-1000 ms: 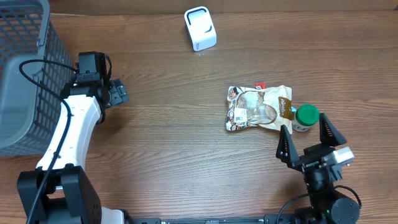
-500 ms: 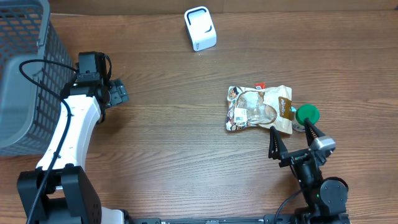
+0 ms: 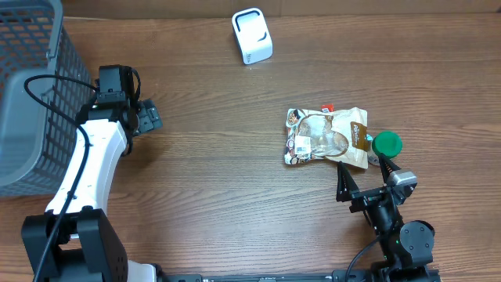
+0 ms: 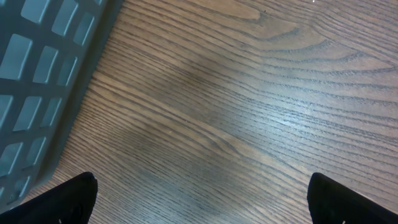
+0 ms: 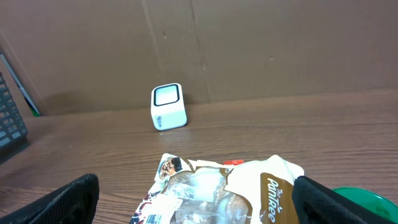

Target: Scan the item barcode

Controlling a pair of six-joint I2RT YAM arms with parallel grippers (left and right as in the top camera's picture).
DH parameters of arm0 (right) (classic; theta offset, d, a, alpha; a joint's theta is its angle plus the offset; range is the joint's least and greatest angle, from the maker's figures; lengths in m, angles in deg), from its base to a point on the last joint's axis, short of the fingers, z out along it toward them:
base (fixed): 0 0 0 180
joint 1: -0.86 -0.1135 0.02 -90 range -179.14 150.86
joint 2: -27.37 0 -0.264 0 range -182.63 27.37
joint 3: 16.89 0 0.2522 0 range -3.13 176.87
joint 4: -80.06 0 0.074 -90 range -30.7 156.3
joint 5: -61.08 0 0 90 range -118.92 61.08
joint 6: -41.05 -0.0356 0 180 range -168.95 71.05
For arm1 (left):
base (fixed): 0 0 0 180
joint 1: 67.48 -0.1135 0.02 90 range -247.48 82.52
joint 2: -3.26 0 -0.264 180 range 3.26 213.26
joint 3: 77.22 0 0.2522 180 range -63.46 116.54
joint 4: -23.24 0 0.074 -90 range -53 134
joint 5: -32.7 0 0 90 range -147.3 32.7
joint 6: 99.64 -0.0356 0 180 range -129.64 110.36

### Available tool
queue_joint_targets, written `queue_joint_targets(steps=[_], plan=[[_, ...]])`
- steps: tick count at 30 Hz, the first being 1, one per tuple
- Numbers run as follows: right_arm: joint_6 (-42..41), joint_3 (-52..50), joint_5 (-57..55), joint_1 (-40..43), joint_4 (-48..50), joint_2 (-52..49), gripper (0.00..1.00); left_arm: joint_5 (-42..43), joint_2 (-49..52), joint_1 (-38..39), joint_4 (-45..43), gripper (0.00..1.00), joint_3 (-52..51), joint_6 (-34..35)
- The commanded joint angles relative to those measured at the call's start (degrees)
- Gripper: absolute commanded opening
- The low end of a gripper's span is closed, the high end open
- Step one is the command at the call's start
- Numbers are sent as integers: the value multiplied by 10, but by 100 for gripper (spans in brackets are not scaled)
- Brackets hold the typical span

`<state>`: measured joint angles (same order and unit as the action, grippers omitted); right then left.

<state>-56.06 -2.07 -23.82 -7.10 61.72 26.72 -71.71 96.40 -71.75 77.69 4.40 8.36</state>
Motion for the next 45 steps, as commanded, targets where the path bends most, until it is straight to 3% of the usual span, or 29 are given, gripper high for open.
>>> queue_joint_targets(steps=[1,35,45], plan=[[-2,-6,-5,1,2,5,100,-6,-1,-2,-2,100,5,2],[-2,-6,-5,1,2,5,100,-6,-5,-2,-2,99,5,2],[-2,-6,-5,1,2,5,100,-6,-166,-2,-2,99,5,2]])
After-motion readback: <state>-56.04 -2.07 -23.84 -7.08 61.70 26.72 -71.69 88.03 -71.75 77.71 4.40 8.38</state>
